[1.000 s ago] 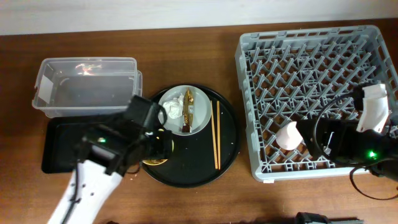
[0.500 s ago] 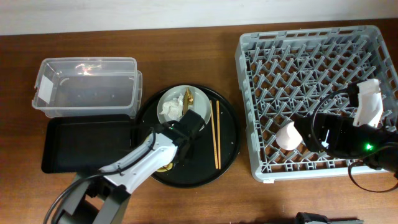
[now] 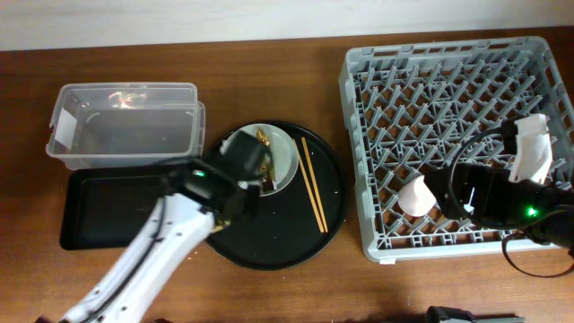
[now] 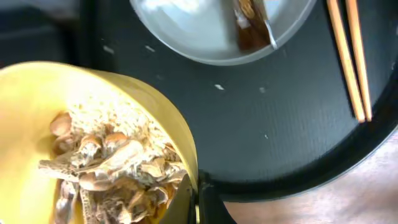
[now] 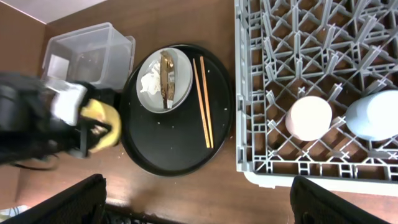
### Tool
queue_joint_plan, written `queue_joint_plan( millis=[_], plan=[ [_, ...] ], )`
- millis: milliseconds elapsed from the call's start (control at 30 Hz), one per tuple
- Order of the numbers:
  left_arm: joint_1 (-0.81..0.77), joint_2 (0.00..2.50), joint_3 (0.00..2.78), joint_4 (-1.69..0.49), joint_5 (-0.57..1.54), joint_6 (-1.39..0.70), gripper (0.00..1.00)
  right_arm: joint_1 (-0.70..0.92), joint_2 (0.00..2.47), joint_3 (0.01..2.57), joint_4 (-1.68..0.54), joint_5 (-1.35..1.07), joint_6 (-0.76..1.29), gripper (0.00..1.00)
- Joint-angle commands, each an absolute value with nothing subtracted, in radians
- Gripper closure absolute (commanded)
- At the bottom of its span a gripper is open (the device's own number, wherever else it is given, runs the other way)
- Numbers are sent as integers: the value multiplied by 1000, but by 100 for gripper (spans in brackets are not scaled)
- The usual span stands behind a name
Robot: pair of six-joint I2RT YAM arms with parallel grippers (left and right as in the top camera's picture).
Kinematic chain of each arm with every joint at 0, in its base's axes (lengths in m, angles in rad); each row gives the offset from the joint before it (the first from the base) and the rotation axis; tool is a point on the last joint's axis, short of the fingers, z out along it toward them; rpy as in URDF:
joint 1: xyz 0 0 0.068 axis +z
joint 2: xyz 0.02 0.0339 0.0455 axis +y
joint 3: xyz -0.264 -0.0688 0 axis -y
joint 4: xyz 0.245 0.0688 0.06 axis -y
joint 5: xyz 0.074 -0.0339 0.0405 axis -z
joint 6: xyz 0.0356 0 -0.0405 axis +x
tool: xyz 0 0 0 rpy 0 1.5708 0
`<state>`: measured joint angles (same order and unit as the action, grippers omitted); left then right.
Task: Sort waste into correct bins and load items into the dishwasher rack
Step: 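Grasp the yellow bowl with the left gripper and carry it left, then tip the yellow bowl's scraps onto the black tray, return bowl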
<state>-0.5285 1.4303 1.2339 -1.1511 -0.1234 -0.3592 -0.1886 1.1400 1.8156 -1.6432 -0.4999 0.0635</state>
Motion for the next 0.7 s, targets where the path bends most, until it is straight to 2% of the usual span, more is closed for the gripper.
queue_joint_plan(
  millis=[0,133,233,300,467,567,600,633,667],
  plan=[
    [-309,1393,1275,-1163,-31,-180,100,-181,1142,1818,-1641,-512,56,5],
    [146,1410,1211,-1102,525,133,100,-181,1142,1818,-1637,-512,56,6],
    [350,1520,1129,-1084,799,273,100,-181,1142,1818,-1631,-512,56,6],
    [483,1616,1094,-1093,1084,383,100,-181,1142,1818,-1632,-512,56,5],
    [672,1716,1082,-1095,1327,435,100,-181,1142,1818,-1635,-512,56,6],
    [683,1774,1079,-1161,1412,469,100,-181,1142,1818,-1635,-513,56,5],
    [686,1775,1080,-1127,1443,542,100,-181,1142,1818,-1631,-512,56,5],
    [696,1784,1080,-1169,1509,475,100,-181,1142,1818,-1631,-512,56,5],
    [698,1785,1080,-1150,1526,553,100,-181,1142,1818,-1630,-513,56,5]
  ],
)
